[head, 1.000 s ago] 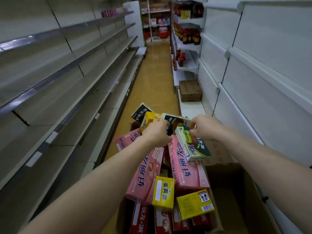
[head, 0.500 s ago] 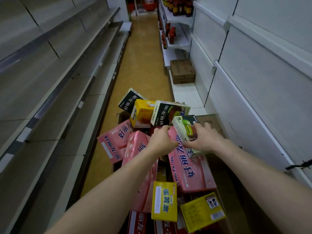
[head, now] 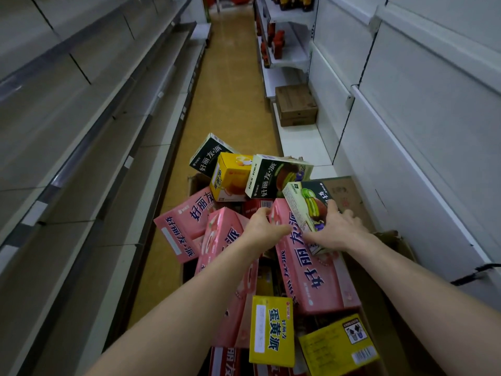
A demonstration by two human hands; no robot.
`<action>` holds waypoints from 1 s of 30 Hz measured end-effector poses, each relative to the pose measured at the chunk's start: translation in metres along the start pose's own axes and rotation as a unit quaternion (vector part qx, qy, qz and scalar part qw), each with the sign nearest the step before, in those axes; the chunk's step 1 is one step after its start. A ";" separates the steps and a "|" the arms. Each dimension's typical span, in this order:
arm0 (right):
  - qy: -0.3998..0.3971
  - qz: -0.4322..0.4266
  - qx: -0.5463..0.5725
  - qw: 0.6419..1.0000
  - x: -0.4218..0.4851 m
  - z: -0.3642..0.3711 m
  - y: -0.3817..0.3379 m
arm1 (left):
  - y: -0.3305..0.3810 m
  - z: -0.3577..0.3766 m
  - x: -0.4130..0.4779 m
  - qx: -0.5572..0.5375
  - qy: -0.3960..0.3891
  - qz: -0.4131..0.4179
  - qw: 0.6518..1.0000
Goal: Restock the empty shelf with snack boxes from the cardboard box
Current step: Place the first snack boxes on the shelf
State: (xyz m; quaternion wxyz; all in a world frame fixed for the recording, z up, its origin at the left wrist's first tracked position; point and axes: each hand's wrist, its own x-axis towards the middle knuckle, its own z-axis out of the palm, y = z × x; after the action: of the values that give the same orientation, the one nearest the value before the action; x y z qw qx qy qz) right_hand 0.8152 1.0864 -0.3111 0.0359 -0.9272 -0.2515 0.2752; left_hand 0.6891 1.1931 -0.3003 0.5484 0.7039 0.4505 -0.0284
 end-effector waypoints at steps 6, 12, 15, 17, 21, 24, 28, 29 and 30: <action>-0.018 -0.039 0.078 0.996 -0.023 -0.007 0.000 | 0.006 0.002 -0.001 -0.047 0.024 0.017 0.998; -0.027 -0.126 0.144 0.981 -0.041 -0.013 -0.017 | 0.019 0.007 -0.001 -0.231 0.030 -0.009 0.972; -0.029 -0.156 0.188 0.969 -0.040 -0.018 -0.019 | 0.023 0.004 0.004 -0.258 0.064 -0.010 0.964; -0.030 -0.163 0.256 0.952 -0.038 -0.023 -0.020 | 0.024 -0.003 0.005 -0.282 0.062 -0.010 0.957; -0.021 -0.125 0.336 0.933 -0.029 -0.031 -0.021 | 0.030 -0.012 0.006 -0.346 0.009 -0.043 0.937; -0.017 -0.090 0.399 0.912 -0.021 -0.032 -0.021 | 0.037 -0.018 0.013 -0.319 -0.015 -0.035 0.947; 0.036 -0.079 0.416 0.905 -0.009 -0.034 -0.012 | 0.041 -0.035 0.037 -0.164 0.131 0.010 0.978; 0.055 -0.075 0.410 0.907 -0.005 -0.035 -0.010 | 0.043 -0.039 0.044 -0.122 0.165 0.029 0.978; 0.070 -0.073 0.408 0.908 -0.003 -0.035 -0.008 | 0.045 -0.043 0.049 -0.083 0.187 0.047 0.978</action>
State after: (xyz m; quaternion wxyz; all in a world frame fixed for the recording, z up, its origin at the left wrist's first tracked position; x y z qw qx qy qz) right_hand 0.8282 1.0943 -0.2784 0.4482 -0.8278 -0.1813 0.2848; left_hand 0.7282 1.2573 -0.2759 0.5118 0.6691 0.5125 0.1667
